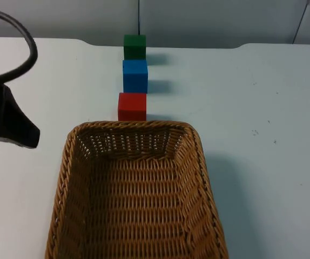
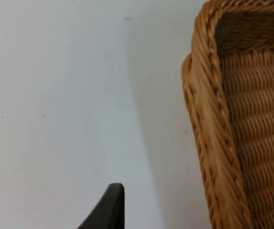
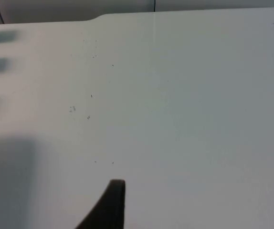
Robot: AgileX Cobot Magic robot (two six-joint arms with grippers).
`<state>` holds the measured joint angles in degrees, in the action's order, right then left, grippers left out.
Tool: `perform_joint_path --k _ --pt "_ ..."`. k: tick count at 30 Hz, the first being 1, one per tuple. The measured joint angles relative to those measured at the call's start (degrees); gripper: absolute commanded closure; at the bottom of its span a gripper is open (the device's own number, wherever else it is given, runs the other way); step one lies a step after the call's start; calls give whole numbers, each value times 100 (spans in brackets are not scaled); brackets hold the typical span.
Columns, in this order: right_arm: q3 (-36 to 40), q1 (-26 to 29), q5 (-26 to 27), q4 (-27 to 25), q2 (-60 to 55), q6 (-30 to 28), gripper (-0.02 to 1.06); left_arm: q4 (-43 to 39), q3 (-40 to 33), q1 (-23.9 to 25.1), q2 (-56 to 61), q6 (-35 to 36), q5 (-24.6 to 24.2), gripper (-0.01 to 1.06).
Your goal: Pick up the basket with the left hand and place the blue cube into the basket with the right hand.
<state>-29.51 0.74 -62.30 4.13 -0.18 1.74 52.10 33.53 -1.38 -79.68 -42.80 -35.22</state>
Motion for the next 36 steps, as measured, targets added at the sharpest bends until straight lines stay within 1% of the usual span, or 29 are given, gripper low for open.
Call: perform_joint_path --k 4,7,10,12,18,28,36 --pt "0 0 0 0 0 11 0 216 0 -13 -247 -196 11 0" --pt "0 0 0 0 0 21 0 460 0 -145 -447 -417 29 0" --pt "0 0 0 0 0 21 0 534 3 -291 -598 -487 141 0" --pt "0 0 0 0 0 21 0 556 3 -481 -794 -502 292 0" --pt "0 0 0 10 0 21 0 559 12 -758 -1254 -514 530 0" --pt "0 0 0 21 0 32 0 580 397 -931 -1935 -525 458 0" --pt "0 0 0 21 0 61 0 639 418 -931 -2112 -629 422 1"
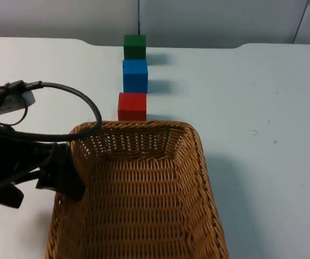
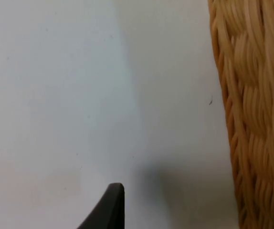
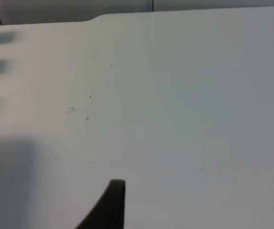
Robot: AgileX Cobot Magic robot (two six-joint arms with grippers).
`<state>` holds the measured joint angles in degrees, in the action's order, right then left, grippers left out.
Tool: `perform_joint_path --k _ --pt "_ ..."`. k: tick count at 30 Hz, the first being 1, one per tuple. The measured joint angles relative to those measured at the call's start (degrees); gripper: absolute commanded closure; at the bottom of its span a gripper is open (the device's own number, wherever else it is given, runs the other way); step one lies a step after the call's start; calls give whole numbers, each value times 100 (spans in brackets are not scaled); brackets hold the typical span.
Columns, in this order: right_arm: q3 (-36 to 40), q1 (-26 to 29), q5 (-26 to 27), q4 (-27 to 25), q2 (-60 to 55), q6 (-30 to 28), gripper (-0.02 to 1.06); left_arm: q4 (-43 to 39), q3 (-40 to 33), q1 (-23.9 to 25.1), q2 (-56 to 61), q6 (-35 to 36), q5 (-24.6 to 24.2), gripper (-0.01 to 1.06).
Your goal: Pick up the basket with the left hand and place the blue cube into the basket with the right hand.
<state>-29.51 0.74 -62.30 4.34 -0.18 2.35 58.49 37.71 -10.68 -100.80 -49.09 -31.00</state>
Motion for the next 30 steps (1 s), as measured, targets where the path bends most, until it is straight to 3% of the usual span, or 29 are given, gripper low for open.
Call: perform_joint_path --k 30 --pt "0 9 0 13 0 19 0 535 75 0 -538 -553 119 1"
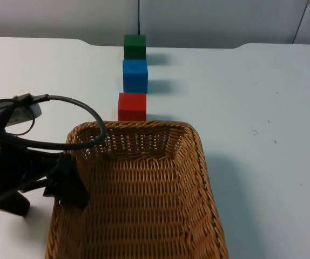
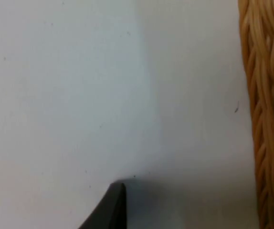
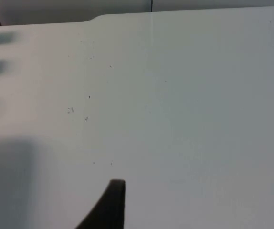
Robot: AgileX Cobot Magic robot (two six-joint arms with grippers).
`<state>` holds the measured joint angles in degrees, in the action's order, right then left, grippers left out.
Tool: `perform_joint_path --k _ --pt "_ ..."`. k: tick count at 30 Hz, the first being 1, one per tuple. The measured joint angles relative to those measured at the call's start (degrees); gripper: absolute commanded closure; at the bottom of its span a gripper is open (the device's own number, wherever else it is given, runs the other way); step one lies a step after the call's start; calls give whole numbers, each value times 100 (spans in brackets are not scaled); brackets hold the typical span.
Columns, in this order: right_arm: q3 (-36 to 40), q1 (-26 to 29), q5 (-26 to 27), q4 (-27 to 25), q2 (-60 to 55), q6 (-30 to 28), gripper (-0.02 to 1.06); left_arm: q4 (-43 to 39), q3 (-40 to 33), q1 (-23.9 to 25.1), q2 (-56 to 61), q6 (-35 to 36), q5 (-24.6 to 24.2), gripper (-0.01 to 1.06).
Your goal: Pick up the basket with the left hand and place the blue cube into the basket with the right hand.
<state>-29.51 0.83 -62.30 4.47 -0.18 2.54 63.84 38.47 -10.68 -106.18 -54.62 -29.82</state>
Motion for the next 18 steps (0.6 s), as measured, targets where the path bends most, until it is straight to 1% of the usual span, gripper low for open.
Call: perform_joint_path --k 4,6,7,8,10,11,12,13,15,16,17,18 --pt "0 0 0 0 0 0 0 10 0 0 0 -19 -27 2" --pt "0 0 0 0 0 0 0 10 0 0 0 -22 -60 7" --pt "0 0 0 0 0 0 0 10 0 0 0 -22 -60 13" --pt "0 0 0 0 0 0 0 10 0 0 0 -22 -72 13" --pt "0 0 0 0 0 0 0 21 0 0 0 -22 -106 27" --pt "0 0 0 0 0 0 0 21 0 0 0 -22 -116 41" --pt "0 0 0 0 0 0 0 21 0 0 0 -22 -116 50" --pt "0 0 0 0 0 0 0 32 0 0 0 -22 -147 50" --pt "0 0 0 0 0 0 0 91 14 0 0 -22 -305 67" --pt "0 0 0 0 0 0 0 91 14 0 0 -22 -305 75" --pt "0 0 0 0 0 0 0 107 27 -2 0 -22 -349 75" --pt "0 0 0 0 0 0 0 135 27 -2 0 -22 -388 83"
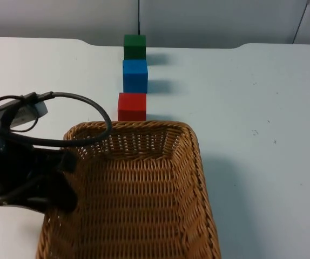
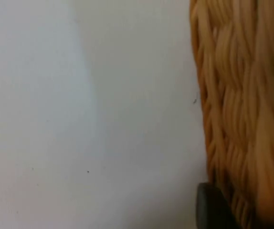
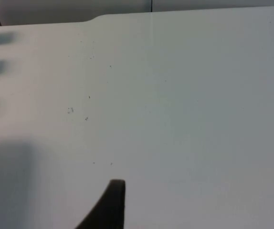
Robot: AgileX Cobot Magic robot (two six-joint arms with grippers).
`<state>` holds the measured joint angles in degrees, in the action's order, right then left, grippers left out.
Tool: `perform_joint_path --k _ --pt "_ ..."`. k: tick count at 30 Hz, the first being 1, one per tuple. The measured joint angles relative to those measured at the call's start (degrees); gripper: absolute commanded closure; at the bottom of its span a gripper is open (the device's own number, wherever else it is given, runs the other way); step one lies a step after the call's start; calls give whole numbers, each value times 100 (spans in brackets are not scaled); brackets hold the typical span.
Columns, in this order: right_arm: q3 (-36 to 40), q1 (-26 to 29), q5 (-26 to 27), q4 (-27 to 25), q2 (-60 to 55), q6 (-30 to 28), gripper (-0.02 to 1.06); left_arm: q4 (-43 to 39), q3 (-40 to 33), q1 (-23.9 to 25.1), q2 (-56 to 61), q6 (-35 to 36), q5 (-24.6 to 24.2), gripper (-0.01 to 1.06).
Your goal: Pick up the basket with the left hand and place the blue cube into the basket with the right hand.
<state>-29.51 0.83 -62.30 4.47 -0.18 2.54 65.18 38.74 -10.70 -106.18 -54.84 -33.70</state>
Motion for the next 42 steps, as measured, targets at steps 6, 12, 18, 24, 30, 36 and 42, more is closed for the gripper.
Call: perform_joint_path --k 6,12,18,24,30,36,42 --pt "0 0 0 0 0 0 0 171 4 0 0 20 1 105" --pt "0 0 0 0 0 0 0 315 4 0 0 -3 -16 105" --pt "0 0 0 0 0 0 0 295 4 0 369 182 35 105" --pt "0 0 0 0 0 0 0 194 -6 104 973 426 -223 105" --pt "0 0 0 0 0 0 0 -599 -6 759 1867 1209 -891 105" --pt "0 0 0 -24 0 -63 0 -1922 -6 1351 2529 2021 -1342 105" --pt "0 0 0 -49 0 -102 0 -2607 -6 1826 2658 2217 -1965 105"
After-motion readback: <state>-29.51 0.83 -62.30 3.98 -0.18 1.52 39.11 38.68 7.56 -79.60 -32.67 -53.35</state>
